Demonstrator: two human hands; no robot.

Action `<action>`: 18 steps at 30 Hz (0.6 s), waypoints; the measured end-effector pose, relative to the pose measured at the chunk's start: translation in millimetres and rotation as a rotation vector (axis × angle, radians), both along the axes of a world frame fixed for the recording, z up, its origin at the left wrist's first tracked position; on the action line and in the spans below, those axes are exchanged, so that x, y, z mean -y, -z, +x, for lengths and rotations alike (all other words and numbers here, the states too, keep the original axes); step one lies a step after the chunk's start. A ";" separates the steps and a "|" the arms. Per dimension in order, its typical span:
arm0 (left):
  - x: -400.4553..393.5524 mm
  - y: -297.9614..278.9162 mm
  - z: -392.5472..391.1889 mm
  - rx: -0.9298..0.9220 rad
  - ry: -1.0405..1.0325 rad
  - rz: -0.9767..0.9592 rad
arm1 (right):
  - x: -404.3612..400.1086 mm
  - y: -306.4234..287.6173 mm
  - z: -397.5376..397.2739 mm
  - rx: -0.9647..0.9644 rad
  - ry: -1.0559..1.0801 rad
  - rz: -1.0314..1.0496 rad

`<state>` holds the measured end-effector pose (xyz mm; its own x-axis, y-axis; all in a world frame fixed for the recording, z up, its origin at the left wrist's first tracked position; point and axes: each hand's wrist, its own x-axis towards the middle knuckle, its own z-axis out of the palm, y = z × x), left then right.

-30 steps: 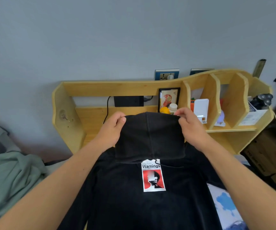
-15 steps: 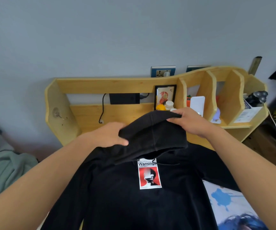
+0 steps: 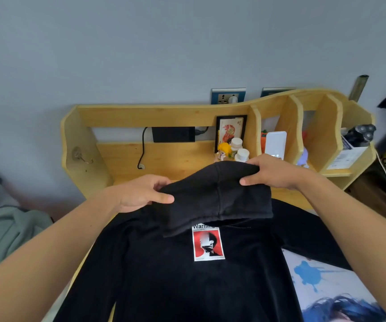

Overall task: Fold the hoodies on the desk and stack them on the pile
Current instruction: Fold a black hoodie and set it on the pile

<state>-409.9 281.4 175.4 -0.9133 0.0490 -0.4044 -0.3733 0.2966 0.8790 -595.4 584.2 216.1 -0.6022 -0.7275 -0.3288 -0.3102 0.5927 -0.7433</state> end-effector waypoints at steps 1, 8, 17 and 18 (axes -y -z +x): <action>-1.0 0.4 2.0 0.038 0.042 0.049 | 0.0 0.1 1.3 0.036 0.017 -0.023; -27.1 29.7 10.2 0.117 -0.029 0.207 | 3.9 9.7 16.3 0.130 0.064 -0.140; -90.3 50.8 5.4 -0.140 -0.363 0.029 | 16.9 7.4 37.4 0.118 0.041 -0.203; -100.0 48.8 3.0 -0.169 -0.372 0.014 | 20.1 9.1 39.8 0.105 0.052 -0.207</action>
<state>-406.9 381.5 126.6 -0.9233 -0.2927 -0.2487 -0.3027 0.1560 0.9402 -555.6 564.1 207.0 -0.6108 -0.7551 -0.2384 -0.1982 0.4372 -0.8772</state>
